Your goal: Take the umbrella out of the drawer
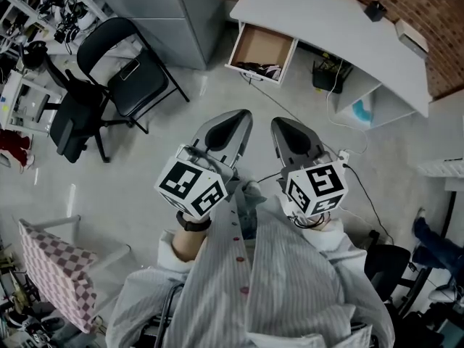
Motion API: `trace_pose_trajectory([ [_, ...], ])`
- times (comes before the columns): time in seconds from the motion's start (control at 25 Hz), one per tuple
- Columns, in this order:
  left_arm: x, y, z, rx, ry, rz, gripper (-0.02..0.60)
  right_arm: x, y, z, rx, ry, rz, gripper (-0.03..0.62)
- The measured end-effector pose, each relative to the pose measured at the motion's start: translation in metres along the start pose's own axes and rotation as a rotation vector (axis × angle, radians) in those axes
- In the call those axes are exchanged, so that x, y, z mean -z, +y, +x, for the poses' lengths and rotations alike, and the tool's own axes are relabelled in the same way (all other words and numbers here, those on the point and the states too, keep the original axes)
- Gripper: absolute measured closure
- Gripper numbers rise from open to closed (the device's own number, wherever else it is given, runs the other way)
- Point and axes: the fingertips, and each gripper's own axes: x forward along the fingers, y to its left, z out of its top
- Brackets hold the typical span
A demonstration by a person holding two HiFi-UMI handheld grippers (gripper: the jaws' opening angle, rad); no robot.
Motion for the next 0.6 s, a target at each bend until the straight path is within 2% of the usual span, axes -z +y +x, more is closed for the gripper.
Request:
trace_pose_trajectory([
  [0.24,-0.001,0.026,0.012,-0.022,0.001,-0.016,0.572,0.005,-0.019,0.022,0.016,0.019,0.023,0.559],
  [0.6,-0.009,0.094,0.056,0.013,0.03,-0.022,0.572,-0.006,-0.049,0.092,0.059,0.037,0.047,0.559],
])
